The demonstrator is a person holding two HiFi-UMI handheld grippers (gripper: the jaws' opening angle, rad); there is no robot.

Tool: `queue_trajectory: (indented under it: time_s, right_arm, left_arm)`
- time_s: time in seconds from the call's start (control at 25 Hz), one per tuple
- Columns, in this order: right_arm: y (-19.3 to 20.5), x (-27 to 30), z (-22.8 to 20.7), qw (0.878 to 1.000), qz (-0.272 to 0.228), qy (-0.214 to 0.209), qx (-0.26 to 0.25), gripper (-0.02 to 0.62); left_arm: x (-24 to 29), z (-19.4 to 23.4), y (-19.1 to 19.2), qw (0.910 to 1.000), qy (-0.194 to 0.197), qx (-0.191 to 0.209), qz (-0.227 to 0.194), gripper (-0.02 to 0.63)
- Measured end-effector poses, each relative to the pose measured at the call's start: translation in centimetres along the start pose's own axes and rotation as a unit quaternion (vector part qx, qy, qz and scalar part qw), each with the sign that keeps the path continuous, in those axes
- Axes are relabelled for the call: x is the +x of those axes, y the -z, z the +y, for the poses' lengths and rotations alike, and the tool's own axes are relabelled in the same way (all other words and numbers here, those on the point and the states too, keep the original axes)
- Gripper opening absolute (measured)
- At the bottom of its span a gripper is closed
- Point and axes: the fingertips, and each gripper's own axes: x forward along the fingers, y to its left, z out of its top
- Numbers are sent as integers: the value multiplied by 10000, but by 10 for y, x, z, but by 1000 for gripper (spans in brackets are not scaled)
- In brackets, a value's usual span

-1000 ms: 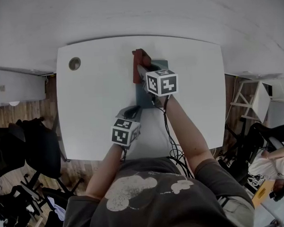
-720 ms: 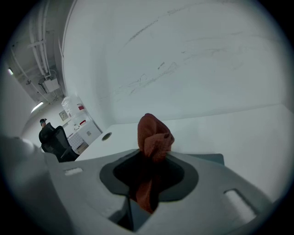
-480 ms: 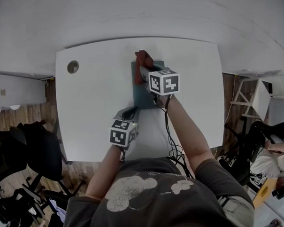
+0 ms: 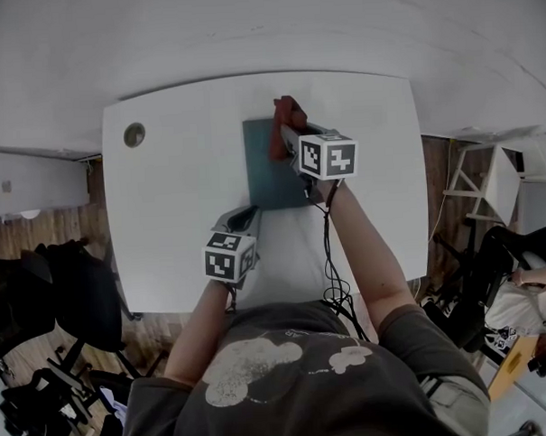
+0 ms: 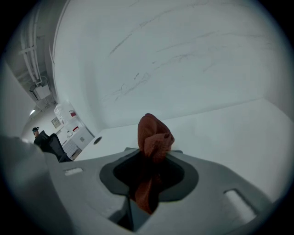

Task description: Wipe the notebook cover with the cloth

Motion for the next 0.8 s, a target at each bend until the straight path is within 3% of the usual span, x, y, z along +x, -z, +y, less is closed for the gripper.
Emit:
queue_trajectory:
  time_s: [0.8]
  right_arm:
    - [5,-33,-51,9989,12,399,245,104]
  left_arm:
    - [2,-3,0,9999,-153,46,-11,20]
